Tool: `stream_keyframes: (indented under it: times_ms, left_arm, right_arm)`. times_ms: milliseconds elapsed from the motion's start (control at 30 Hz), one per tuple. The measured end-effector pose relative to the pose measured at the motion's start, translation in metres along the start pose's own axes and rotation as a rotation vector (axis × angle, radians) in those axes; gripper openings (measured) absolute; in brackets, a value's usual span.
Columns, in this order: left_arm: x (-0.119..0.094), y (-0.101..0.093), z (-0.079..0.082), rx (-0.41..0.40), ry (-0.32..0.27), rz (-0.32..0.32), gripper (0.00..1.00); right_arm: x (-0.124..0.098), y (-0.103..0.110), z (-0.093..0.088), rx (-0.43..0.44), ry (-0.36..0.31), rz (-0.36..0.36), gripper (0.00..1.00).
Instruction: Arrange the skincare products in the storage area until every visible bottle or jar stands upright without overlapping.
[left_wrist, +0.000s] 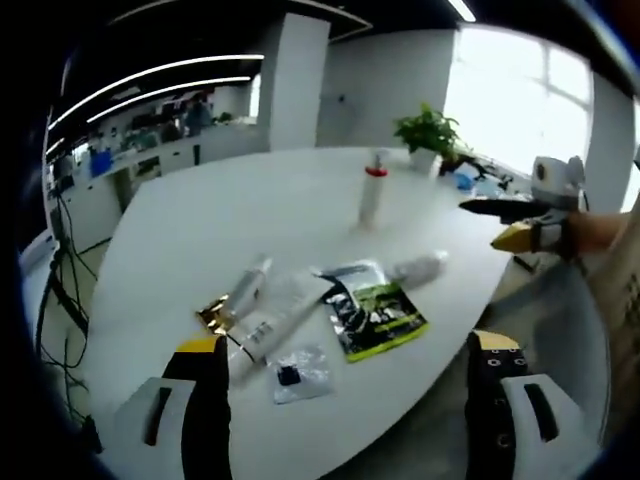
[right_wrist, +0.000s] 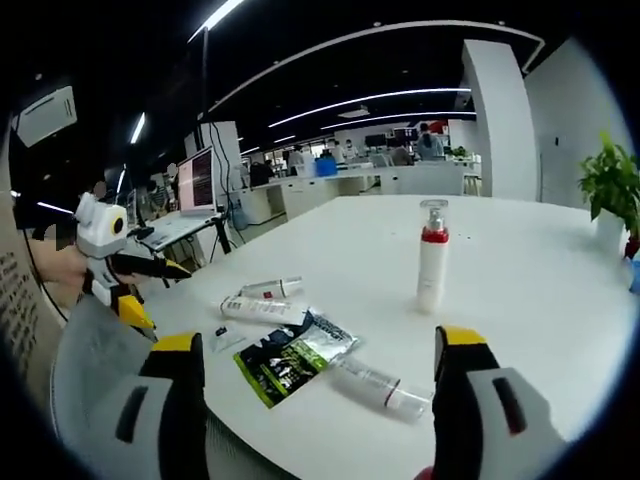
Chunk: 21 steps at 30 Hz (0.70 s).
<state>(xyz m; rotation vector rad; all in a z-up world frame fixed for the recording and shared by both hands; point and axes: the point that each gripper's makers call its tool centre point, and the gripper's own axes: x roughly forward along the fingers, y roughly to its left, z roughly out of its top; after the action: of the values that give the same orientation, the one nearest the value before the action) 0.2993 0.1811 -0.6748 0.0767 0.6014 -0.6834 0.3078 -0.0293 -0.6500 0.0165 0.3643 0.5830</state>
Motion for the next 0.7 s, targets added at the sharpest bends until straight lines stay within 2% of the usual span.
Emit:
stream_keyframes:
  times_ms: [200, 300, 467, 700]
  left_arm:
    - [0.021, 0.018, 0.007, 0.084, 0.084, -0.011, 0.92]
    - [0.030, 0.019, 0.007, 0.160, 0.132, -0.041, 0.88]
    - [0.046, 0.025, 0.012, 0.204, 0.167, -0.063, 0.83]
    - [0.064, 0.029, 0.010, 0.297, 0.269, -0.123, 0.78]
  right_arm:
    - [-0.001, -0.002, 0.001, -0.004, -0.004, -0.008, 0.95]
    - [-0.002, -0.004, 0.001, 0.005, -0.010, -0.017, 0.95]
    - [-0.002, -0.005, 0.001, 0.010, -0.014, -0.022, 0.94]
    - [-0.002, -0.008, 0.000, 0.012, -0.008, -0.029, 0.93]
